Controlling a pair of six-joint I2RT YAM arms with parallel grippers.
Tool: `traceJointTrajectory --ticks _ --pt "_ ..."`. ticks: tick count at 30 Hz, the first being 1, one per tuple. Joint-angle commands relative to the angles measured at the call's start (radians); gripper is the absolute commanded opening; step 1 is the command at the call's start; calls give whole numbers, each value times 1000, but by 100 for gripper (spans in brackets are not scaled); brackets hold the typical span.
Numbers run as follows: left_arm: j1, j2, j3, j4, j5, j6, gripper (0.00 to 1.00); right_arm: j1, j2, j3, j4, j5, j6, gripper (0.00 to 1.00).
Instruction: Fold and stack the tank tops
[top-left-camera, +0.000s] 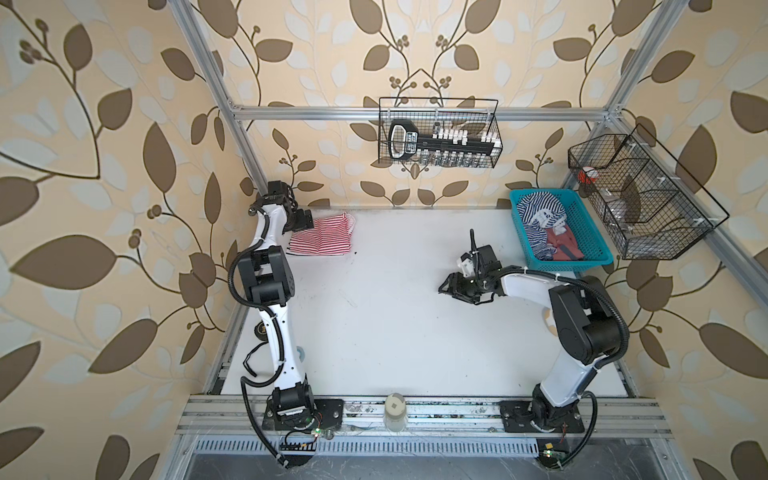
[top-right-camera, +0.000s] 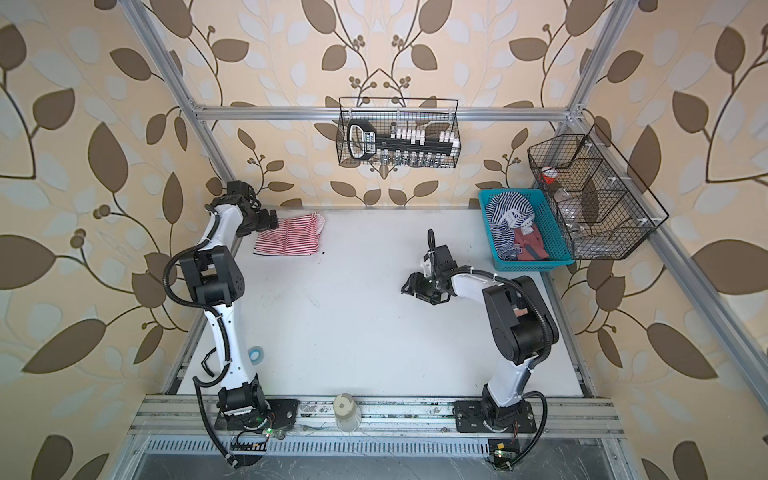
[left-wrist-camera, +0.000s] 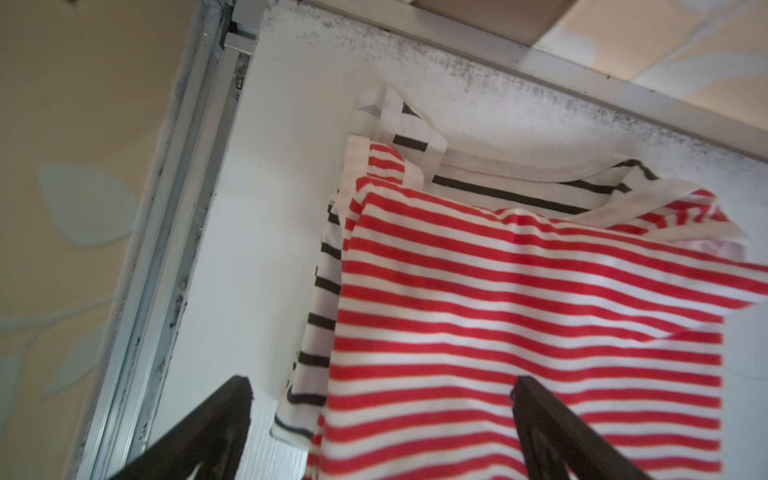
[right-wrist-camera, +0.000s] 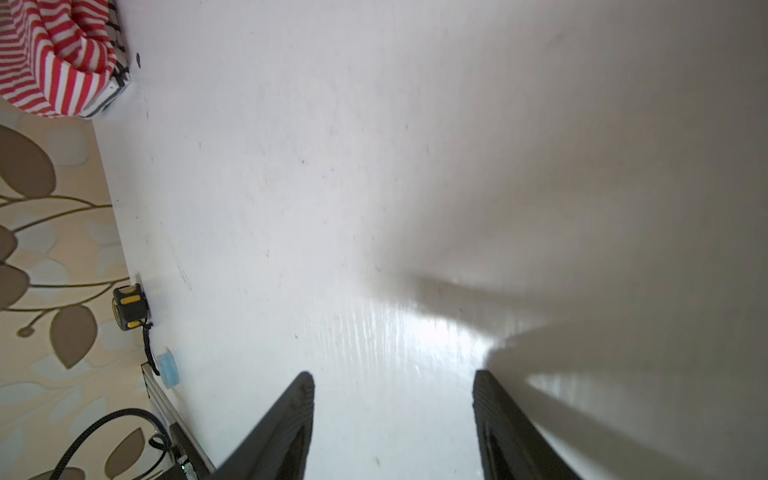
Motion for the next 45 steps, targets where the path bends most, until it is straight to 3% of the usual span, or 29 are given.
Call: traceJointTrajectory --ticks 1,6,10,12,15,16,17,19,23,30,32,38,41,43,45 --pt "-3 -292 -88 42 21 -56 99 -29 -150 -11 -66 43 -65 62" --pt "-59 -693 -590 336 -28 -121 99 -108 -403 -44 -72 119 -195 64" --pt "-119 -996 -949 532 -95 -150 99 -164 -630 -134 25 166 -278 69" --pt "-134 -1092 -1085 592 -127 -172 99 -176 -714 -203 103 202 -296 71" --pt "-142 -1191 -1272 655 -162 -181 99 -178 -801 -300 189 353 -334 78" --pt "-164 -1216 -1334 687 -207 -164 99 -177 -824 -339 219 406 -377 95" --pt "-201 -1231 -1388 745 -292 -143 99 -177 -842 -377 253 442 -413 100" --pt "-249 -1240 -1514 910 -345 -107 99 -178 -864 -470 331 530 -478 100" --pt "-251 -1187 -1613 983 -366 -129 99 -186 -828 -595 492 622 -525 100" --pt "-250 -1099 -1791 1252 -394 -99 99 -189 -650 -842 1116 659 -587 100" --pt "-250 -1066 -1825 1330 -391 -99 99 -192 -629 -812 1074 654 -596 100" --pt "-248 -965 -1836 1486 -402 -67 99 -233 -417 -861 1367 608 -596 100" --pt "-246 -820 -1846 1649 -318 -19 99 -255 -397 -795 1244 555 -590 100" --pt "-241 -801 -1776 1527 -282 -19 99 -284 -376 -789 1273 534 -564 100" --pt "-227 -799 -1779 1526 -256 -24 99 -289 -390 -782 1236 530 -563 100"
